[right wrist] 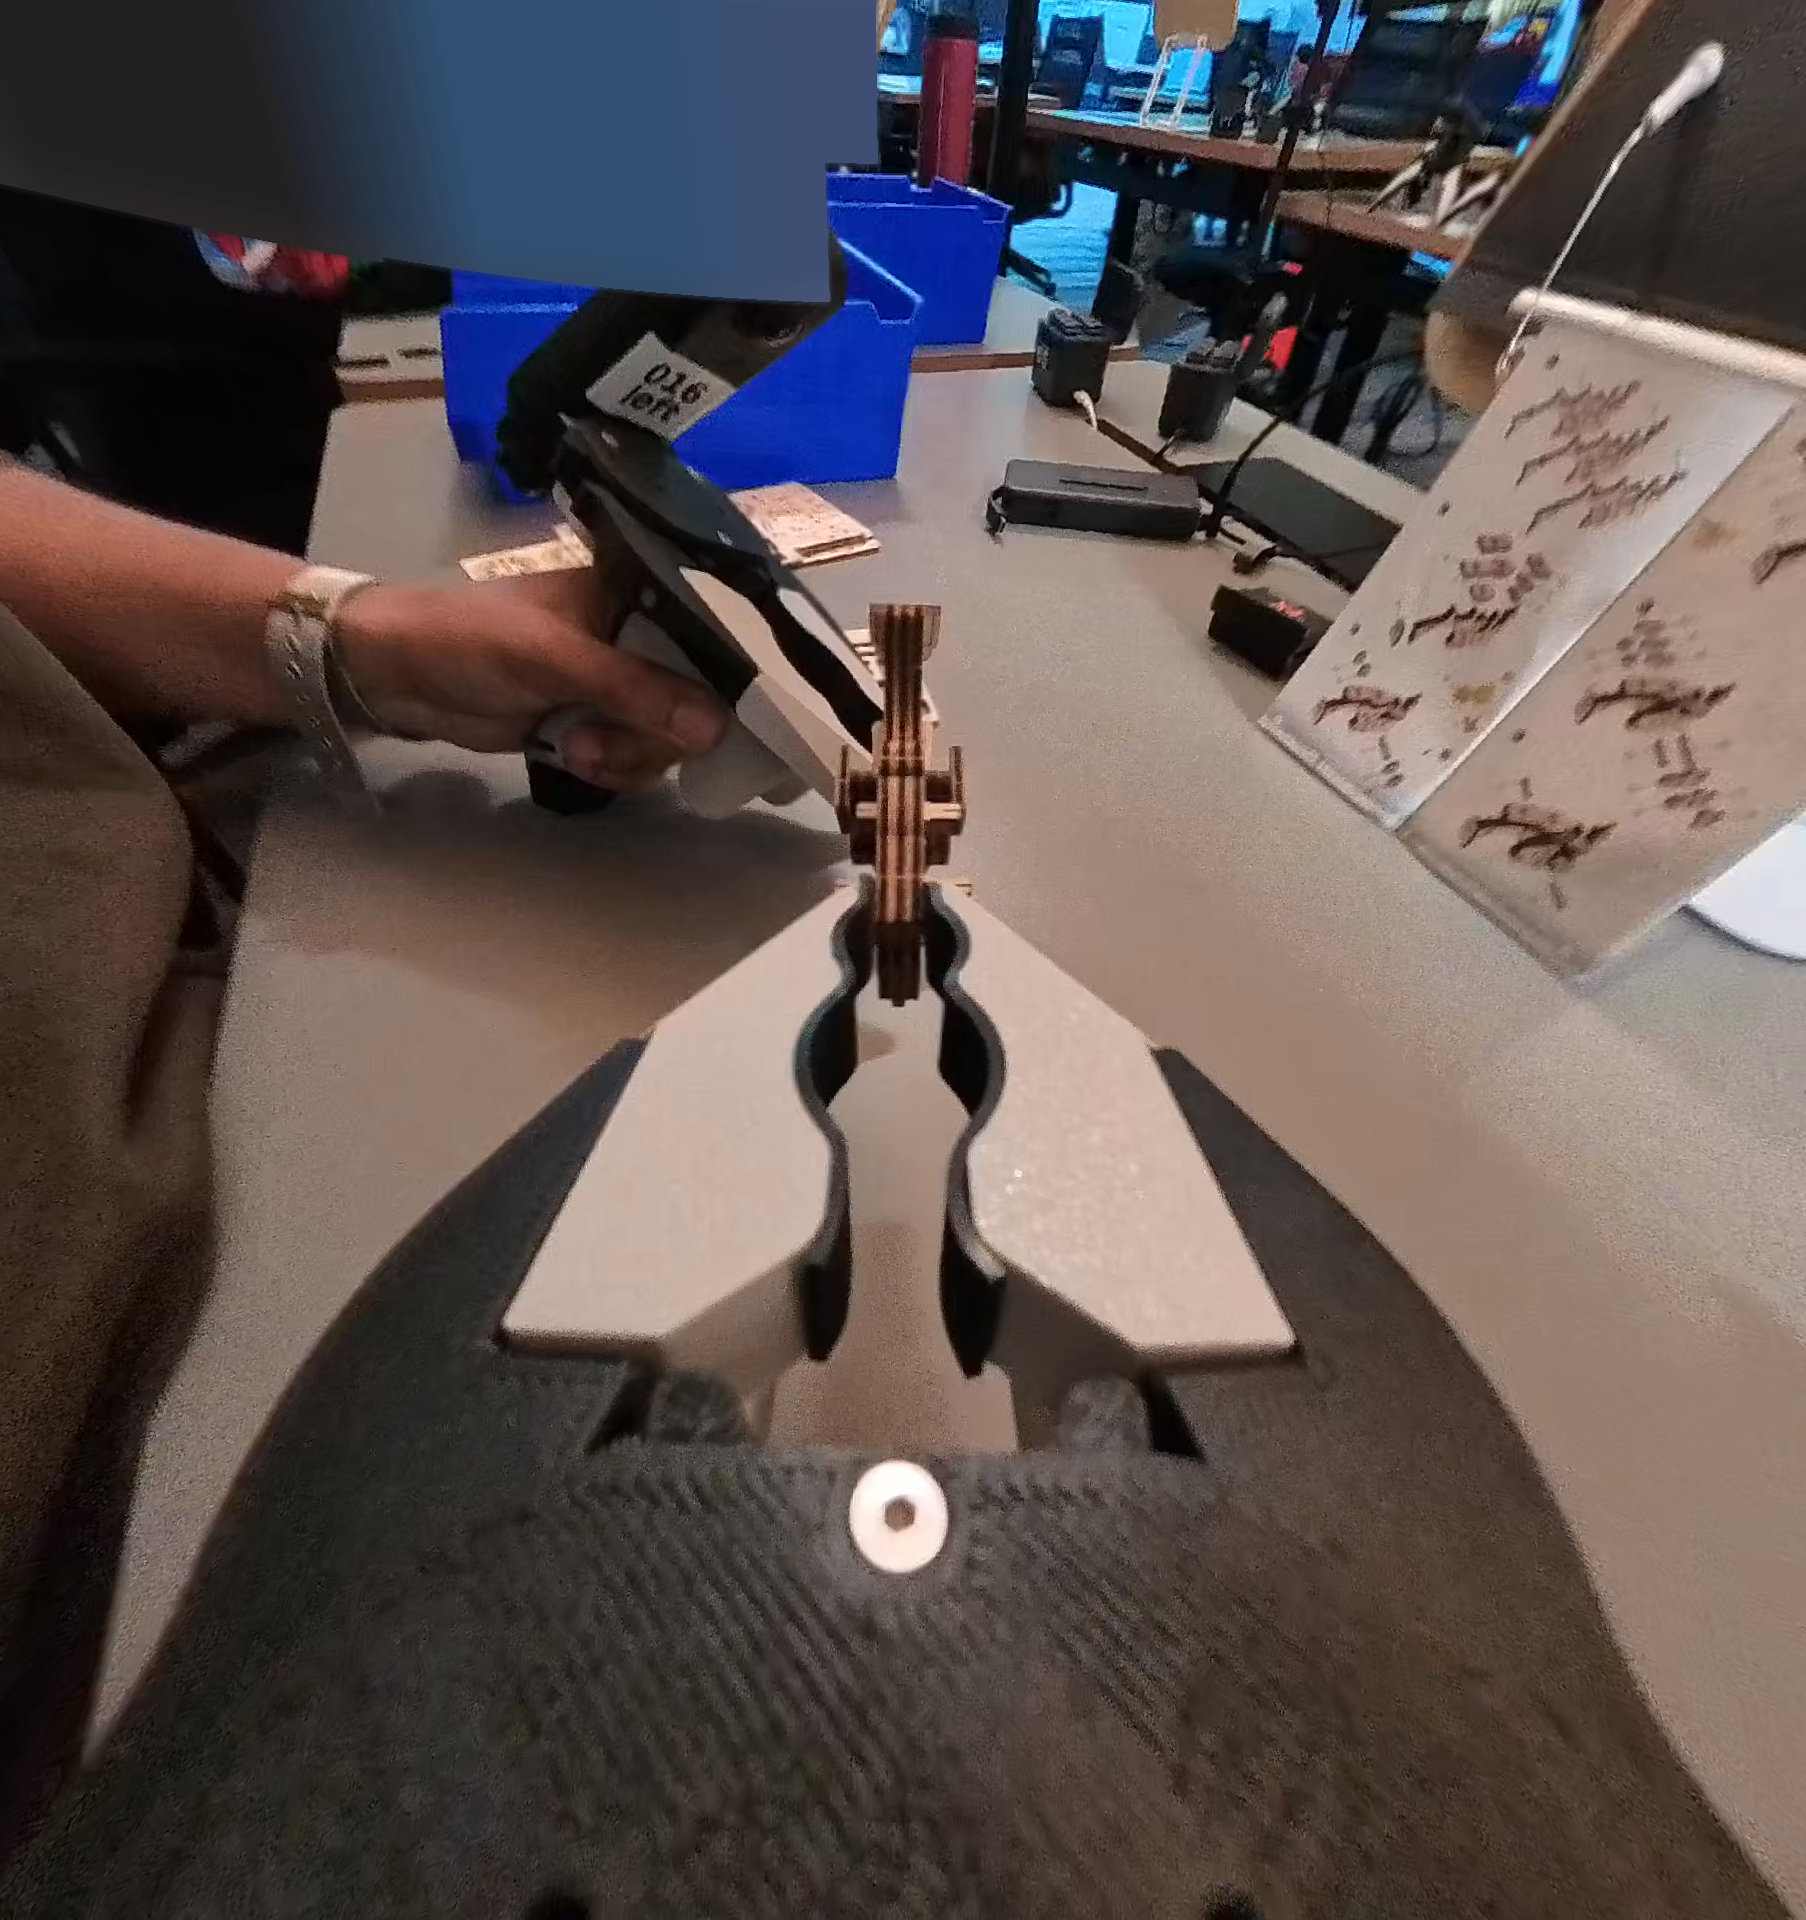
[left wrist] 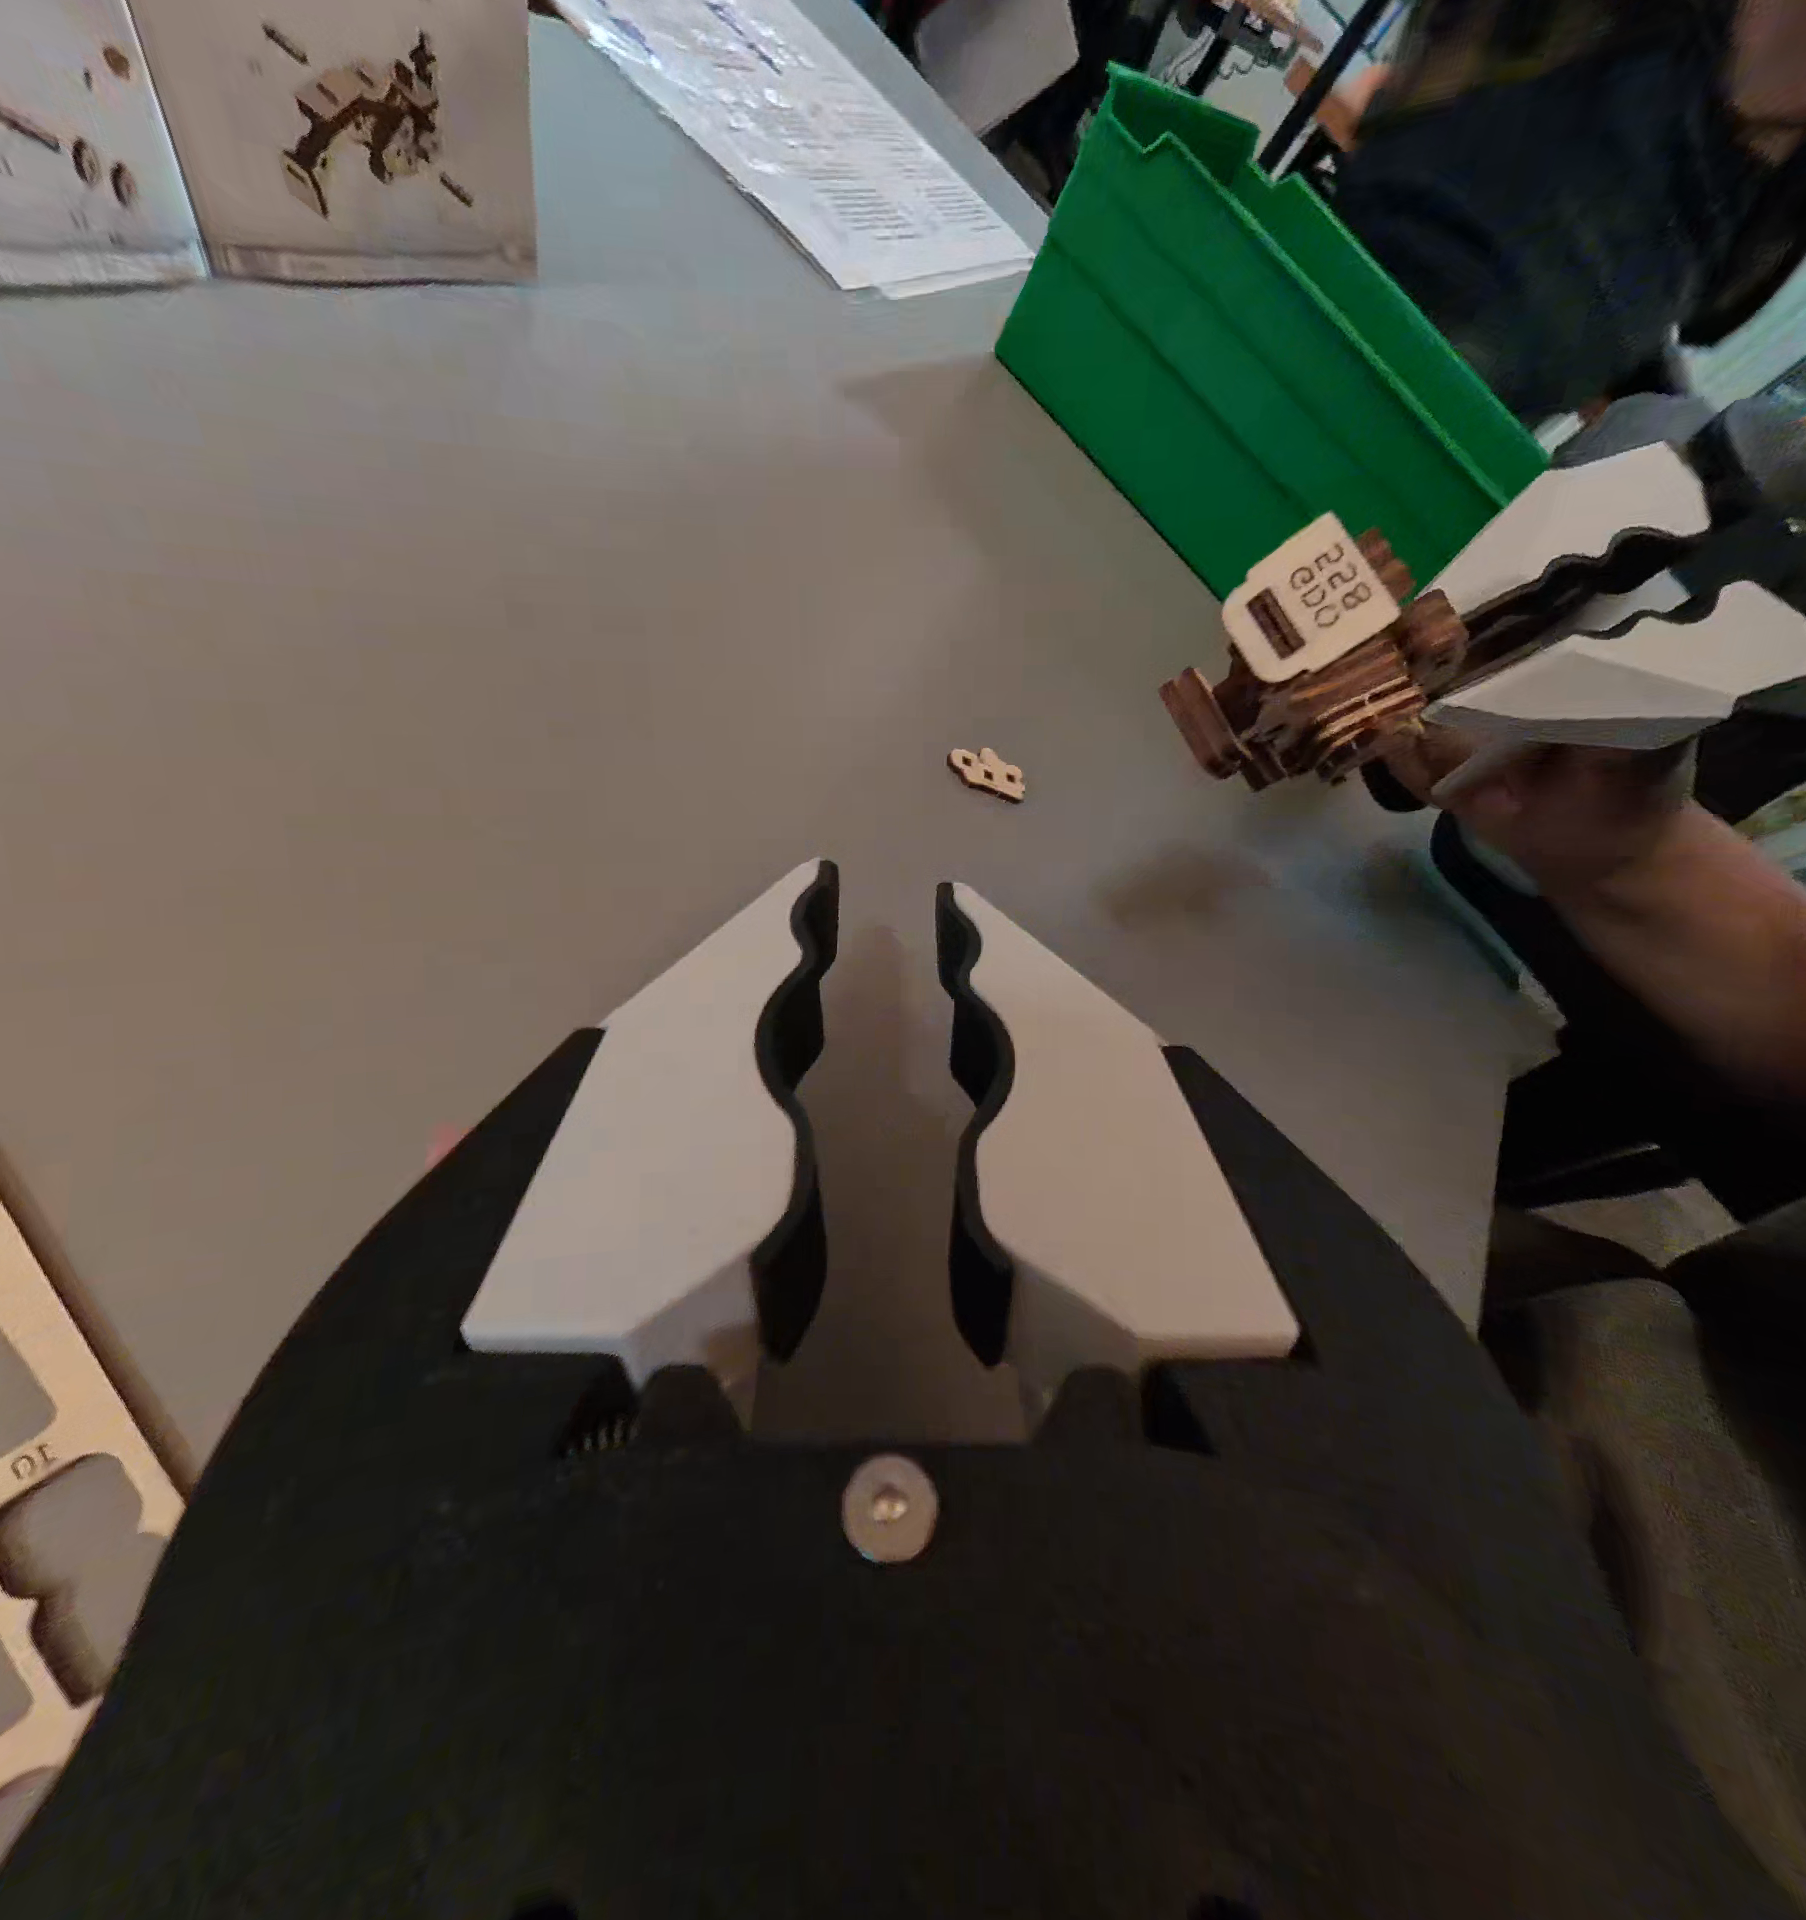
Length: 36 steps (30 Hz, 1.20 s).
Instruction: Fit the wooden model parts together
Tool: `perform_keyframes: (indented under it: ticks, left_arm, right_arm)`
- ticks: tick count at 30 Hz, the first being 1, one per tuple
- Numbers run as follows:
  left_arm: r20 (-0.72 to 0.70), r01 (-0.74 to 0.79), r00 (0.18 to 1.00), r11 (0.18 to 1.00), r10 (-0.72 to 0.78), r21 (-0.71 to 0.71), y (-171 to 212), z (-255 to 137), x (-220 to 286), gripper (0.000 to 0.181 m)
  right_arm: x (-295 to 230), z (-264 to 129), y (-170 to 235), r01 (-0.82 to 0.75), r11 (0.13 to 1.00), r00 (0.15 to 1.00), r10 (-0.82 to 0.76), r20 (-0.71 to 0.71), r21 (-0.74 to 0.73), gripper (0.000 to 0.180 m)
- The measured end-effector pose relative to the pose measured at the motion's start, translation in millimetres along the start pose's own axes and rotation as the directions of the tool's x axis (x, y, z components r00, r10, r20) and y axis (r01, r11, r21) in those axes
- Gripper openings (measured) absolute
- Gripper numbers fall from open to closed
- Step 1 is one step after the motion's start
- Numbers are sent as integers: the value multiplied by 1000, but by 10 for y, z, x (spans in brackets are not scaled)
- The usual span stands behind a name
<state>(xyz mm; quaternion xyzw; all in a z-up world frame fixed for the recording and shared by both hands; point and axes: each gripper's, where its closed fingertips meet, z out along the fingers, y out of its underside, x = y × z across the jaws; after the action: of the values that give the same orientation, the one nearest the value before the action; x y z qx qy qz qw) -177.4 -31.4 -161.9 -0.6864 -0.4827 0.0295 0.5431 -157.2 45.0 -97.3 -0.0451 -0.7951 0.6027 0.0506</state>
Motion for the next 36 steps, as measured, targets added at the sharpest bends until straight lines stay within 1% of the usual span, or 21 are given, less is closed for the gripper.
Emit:
perform_keyframes:
  ticks: [3, 6, 12, 16, 20, 23, 26, 33, 36]
  left_arm:
    - [-38, 52, 998, 999, -52, -1, 2, 9, 28, 15]
    - [-65, 34, 997, 999, -35, -9, 15, 26, 101, 12]
    - [-119, -22, 993, 999, 17, -38, 79, 89, 282, 12]
    - [-142, -42, 989, 998, 36, -38, 89, 104, 359, 13]
    - [-176, -28, 984, 999, 22, -35, 89, 110, 417, 17]
    - [-241, 13, 970, 1000, -16, -16, 48, 96, 498, 21]
    - [-321, 56, 946, 998, -51, 6, -4, 66, 603, 27]
    - [-476, 110, 877, 990, -57, 83, -162, -54, 826, 46]
    - [-518, 135, 853, 986, -64, 102, -209, -91, 883, 49]
  right_arm:
    - [54, -25, -3, -166, 986, 985, 164, 59, 27, 7]
    - [128, -61, -14, -302, 951, 949, 295, 106, 59, 7]
    - [195, -102, -50, -434, 895, 895, 415, 164, 102, 8]
    - [185, -89, -56, -520, 848, 842, 490, 224, 102, 8]
    - [174, -81, -54, -554, 827, 818, 518, 250, 95, 8]
    - [142, -75, -73, -569, 817, 803, 527, 276, 94, 8]
    - [102, -71, -109, -592, 800, 782, 540, 312, 97, 8]
    - [29, -56, -141, -607, 789, 759, 544, 358, 90, 7]
    - [-7, -44, -154, -609, 789, 753, 541, 374, 86, 7]
